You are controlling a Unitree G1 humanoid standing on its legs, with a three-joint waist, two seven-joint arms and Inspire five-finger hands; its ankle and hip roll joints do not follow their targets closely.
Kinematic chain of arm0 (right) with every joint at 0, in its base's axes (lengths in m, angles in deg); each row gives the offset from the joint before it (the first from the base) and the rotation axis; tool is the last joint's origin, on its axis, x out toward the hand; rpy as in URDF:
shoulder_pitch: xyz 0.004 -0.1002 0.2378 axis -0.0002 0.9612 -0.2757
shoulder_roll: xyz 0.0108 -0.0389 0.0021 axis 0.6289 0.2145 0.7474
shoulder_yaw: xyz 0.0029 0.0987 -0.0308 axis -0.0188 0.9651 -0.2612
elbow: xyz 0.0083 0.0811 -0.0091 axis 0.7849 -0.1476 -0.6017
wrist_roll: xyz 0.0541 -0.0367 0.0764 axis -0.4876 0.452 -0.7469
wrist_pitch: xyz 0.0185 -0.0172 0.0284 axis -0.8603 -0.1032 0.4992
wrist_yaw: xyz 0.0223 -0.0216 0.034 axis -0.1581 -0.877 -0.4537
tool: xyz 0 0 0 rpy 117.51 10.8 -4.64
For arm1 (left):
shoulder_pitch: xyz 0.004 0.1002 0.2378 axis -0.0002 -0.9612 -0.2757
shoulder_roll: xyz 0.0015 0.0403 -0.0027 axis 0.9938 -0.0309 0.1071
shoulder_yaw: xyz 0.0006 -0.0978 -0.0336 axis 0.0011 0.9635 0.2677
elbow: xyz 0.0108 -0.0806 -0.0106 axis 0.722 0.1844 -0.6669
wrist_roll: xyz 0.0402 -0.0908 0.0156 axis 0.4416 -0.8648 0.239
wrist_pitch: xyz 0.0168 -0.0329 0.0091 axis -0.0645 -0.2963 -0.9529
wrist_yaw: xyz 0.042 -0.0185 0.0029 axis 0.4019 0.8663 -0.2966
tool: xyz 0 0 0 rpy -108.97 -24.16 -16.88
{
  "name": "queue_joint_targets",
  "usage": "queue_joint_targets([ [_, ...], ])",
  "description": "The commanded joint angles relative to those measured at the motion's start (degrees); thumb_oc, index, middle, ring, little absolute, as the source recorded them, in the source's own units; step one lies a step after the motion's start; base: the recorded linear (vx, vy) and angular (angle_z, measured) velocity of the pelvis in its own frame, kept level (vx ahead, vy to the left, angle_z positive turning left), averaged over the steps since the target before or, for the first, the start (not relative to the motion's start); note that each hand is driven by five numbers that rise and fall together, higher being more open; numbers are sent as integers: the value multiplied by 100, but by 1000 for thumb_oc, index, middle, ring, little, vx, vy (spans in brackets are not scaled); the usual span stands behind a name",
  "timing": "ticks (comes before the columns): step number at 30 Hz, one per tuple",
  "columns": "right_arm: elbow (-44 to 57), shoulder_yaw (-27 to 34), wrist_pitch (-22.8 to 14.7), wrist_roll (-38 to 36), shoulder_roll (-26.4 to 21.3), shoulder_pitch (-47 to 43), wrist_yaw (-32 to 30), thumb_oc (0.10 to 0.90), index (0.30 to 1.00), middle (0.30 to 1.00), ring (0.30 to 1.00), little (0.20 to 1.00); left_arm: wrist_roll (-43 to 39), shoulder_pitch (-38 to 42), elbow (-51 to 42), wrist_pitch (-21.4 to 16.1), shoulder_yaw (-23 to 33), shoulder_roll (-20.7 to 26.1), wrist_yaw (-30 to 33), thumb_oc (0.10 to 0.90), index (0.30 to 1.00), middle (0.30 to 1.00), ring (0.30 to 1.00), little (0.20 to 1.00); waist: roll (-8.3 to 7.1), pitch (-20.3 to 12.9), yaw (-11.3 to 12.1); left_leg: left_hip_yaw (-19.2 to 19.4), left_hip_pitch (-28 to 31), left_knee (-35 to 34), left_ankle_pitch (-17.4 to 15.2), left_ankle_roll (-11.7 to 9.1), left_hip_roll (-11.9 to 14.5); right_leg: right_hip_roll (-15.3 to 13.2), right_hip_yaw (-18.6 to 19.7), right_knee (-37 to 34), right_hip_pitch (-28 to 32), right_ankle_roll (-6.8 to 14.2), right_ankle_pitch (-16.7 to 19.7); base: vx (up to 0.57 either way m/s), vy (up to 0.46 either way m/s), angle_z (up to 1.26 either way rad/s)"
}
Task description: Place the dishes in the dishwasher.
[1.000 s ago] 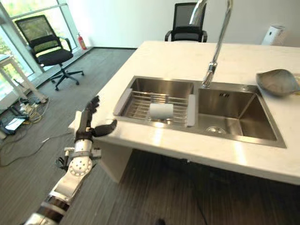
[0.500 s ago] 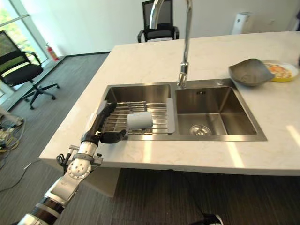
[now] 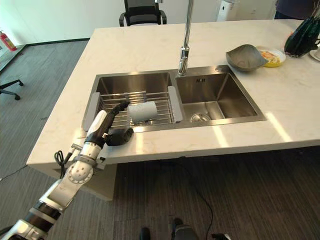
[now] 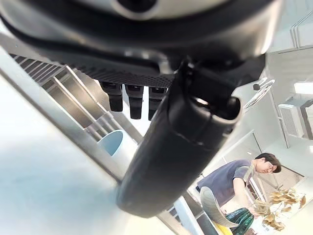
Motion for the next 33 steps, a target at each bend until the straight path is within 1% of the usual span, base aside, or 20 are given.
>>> queue_joint_targets([
  [1,-209,-283,41,-121,162,274,10,800,900,900,900,900,560,591,-334,-61,218,-70,452,800,900,900,900,900,-235,-639,27,-322,74,14,-510,-336,2,-111,-171,-1826,686,-171,499,35,-59,14],
  [2,-209,-283,41,-121,162,274,10,800,900,900,900,900,560,589,-335,-61,218,-70,452,800,900,900,900,900,-235,-634,24,-325,80,13,-511,-336,2,-112,-175,-1840,700,-170,506,19,-59,4],
  [3,-273,-323,84,-98,202,269,46,800,900,900,900,900,733,631,-296,42,319,-12,513,800,900,900,900,900,-261,-704,79,-268,71,8,-507,-368,10,-131,-198,-2102,844,-174,563,5,-111,10],
  [4,-328,-415,92,-18,216,288,95,800,900,900,900,900,818,647,-246,50,390,-17,543,800,900,900,900,900,-269,-786,105,-209,69,14,-488,-399,53,-32,-152,-2342,1057,-215,545,1,-148,17],
  [10,-290,-340,93,-164,54,154,77,800,900,900,900,900,809,933,-67,153,298,-66,452,800,900,900,900,900,-242,-830,41,-238,197,5,-508,-498,140,16,-277,-2332,1220,-279,481,9,-88,3],
  [11,-201,-298,90,-337,-23,40,49,800,900,900,900,900,904,1306,130,261,46,-49,353,800,900,900,900,900,-166,-922,-22,-233,270,-6,-518,-543,189,47,-340,-2356,1305,-315,443,23,-63,18],
  [13,-173,-323,93,-348,-34,12,56,800,900,900,900,900,956,1473,252,320,-52,-43,325,800,900,900,900,900,-137,-943,-38,-231,286,-6,-514,-556,203,53,-366,-2363,1326,-325,433,39,-65,14],
  [14,-123,-449,96,-318,-44,-38,95,800,900,900,900,900,1145,2002,643,460,-403,8,191,800,900,900,900,900,-70,-964,-98,-232,324,-6,-505,-577,224,69,-420,-2374,1403,-332,406,47,-48,7],
  [15,-124,-433,98,-318,-39,-47,95,800,900,900,900,900,1143,2041,681,450,-430,0,206,800,900,900,900,900,-76,-947,-92,-240,331,-6,-505,-577,224,68,-427,-2374,1412,-333,404,21,-66,15],
  [16,-70,-552,97,-273,-74,-90,125,800,900,900,900,900,1401,2525,915,569,-688,140,99,800,900,900,900,900,-21,-967,-148,-238,359,-6,-501,-591,237,76,-453,-2370,1436,-336,391,-2,-48,19],
  [17,-46,-610,94,-281,-66,-118,150,800,900,900,900,900,1449,2774,1141,598,-857,97,92,800,900,900,900,900,3,-964,-183,-232,369,-6,-497,-599,247,78,-463,-2365,1450,-338,383,-5,-62,14],
  [20,-78,-717,105,-270,-86,-86,194,800,900,900,900,900,1557,3385,2001,706,-1311,-15,79,800,900,900,900,900,87,-973,-285,-195,416,-6,-490,-620,267,91,-489,-2356,1482,-336,367,-2,-20,0],
  [21,-79,-706,104,-270,-84,-89,195,800,900,900,900,900,1554,3410,2031,696,-1330,-28,92,800,900,900,900,900,84,-966,-277,-197,419,-6,-491,-621,268,92,-491,-2356,1485,-336,366,0,-15,-6],
  [22,-96,-729,104,-259,-99,-59,207,800,900,900,900,900,1539,3589,2370,723,-1446,-93,107,800,900,900,900,900,116,-968,-314,-186,431,-6,-488,-627,277,92,-509,-2353,1494,-330,359,-11,-21,-6],
  [23,-164,-791,129,-233,-139,53,257,800,900,900,900,900,1558,3978,3090,829,-1739,-180,51,800,900,900,900,900,180,-981,-404,-160,445,-6,-479,-639,285,89,-529,-2343,1501,-320,355,-11,-21,-4],
  [25,-186,-800,122,-215,-138,111,277,800,900,900,900,900,1527,4140,3372,838,-1839,-212,65,800,900,900,900,900,205,-975,-428,-155,452,-6,-472,-646,290,88,-540,-2340,1506,-318,352,0,0,0],
  [27,-314,-837,166,-175,-191,263,356,800,900,900,900,900,1488,4595,4340,970,-2150,-274,-104,800,900,900,900,900,275,-963,-520,-132,456,-6,-458,-659,296,97,-560,-2334,1495,-305,354,-31,-22,-9],
  [29,-314,-836,166,-175,-191,263,356,800,900,900,900,900,1488,4596,4341,970,-2150,-274,-103,800,900,900,900,900,275,-962,-520,-132,456,-6,-458,-659,296,97,-560,-2334,1496,-305,354,-19,-12,-9],
  [30,-367,-842,189,-175,-218,370,405,800,900,900,900,900,1439,4778,4819,1024,-2272,-251,-210,800,900,900,900,900,309,-954,-563,-123,459,-6,-450,-658,294,101,-557,-2332,1489,-298,358,-28,-12,-9],
  [33,-424,-845,218,-200,-259,432,484,800,900,900,900,900,1360,4941,5302,1072,-2395,-278,-344,800,900,900,900,900,346,-930,-581,-103,471,-6,-445,-662,296,96,-570,-2342,1512,-283,360,-12,-6,-2],
])
